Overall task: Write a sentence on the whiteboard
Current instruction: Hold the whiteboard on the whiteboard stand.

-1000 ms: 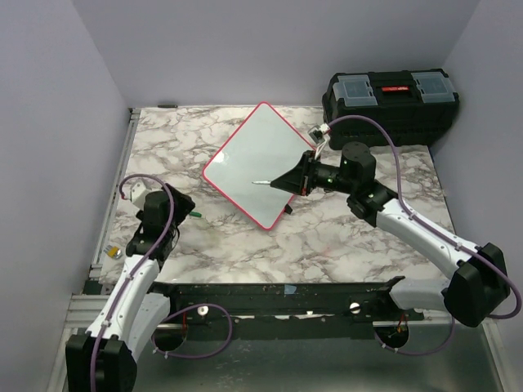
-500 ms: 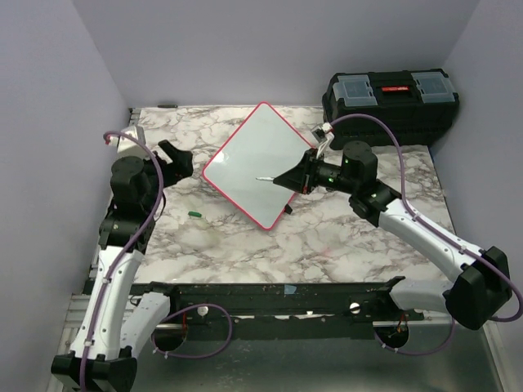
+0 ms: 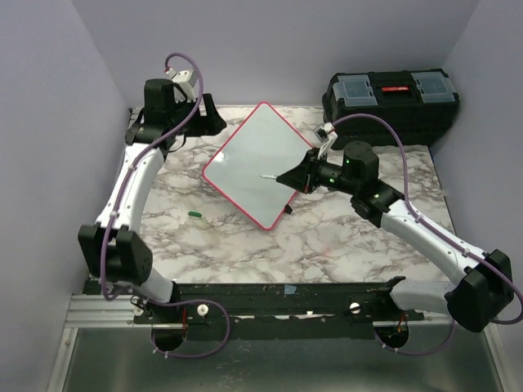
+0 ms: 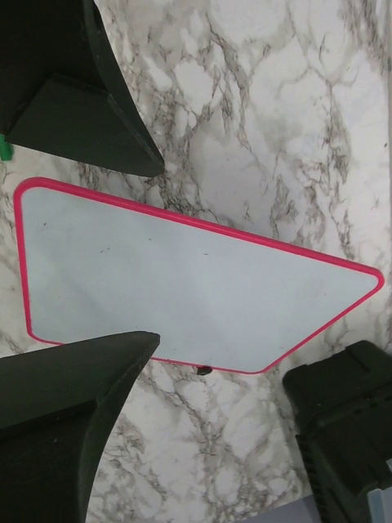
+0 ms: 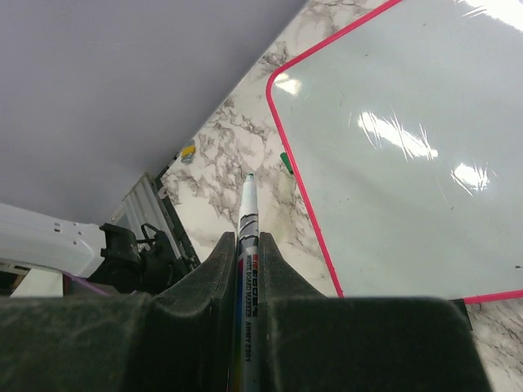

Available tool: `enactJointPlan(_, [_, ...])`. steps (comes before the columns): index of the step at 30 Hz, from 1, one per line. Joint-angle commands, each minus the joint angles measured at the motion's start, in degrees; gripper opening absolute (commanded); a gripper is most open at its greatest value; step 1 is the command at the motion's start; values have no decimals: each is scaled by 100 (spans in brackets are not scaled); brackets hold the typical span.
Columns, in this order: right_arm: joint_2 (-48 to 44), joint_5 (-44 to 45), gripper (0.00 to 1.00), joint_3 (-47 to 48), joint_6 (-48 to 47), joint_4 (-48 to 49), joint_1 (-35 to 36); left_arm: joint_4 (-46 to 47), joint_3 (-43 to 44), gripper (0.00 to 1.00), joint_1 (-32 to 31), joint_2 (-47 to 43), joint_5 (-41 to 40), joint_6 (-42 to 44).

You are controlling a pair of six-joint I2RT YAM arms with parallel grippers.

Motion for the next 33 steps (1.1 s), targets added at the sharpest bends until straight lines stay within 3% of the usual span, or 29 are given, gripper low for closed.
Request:
enactJointPlan(1, [-365, 288, 1, -7, -131, -223, 15, -491, 1055, 77, 29, 1104, 1071, 497])
enactJointPlan(12, [-354, 698, 1, 136, -455, -914, 16, -279, 1840, 74, 103, 2571, 1813, 635])
enactJointPlan(17, [11, 782, 1, 487, -638, -1149, 15, -435, 2414, 64, 265, 3351, 2594, 542])
enactJointPlan(20, [259, 762, 1, 700, -662, -1219, 17, -492, 2604, 63, 309, 3672, 2963, 533])
enactJointPlan(25, [654, 660, 1, 1056, -647, -1322, 15, -370, 2600, 58, 390, 3963, 3650, 479])
enactJointPlan(28, [867, 611, 1, 1219, -628, -1325, 10, -287, 2620, 49, 432, 4061, 4021, 389])
enactJointPlan(33, [1254, 461, 1, 1499, -602, -1325, 16, -256, 2554, 47, 436, 4092, 4392, 361])
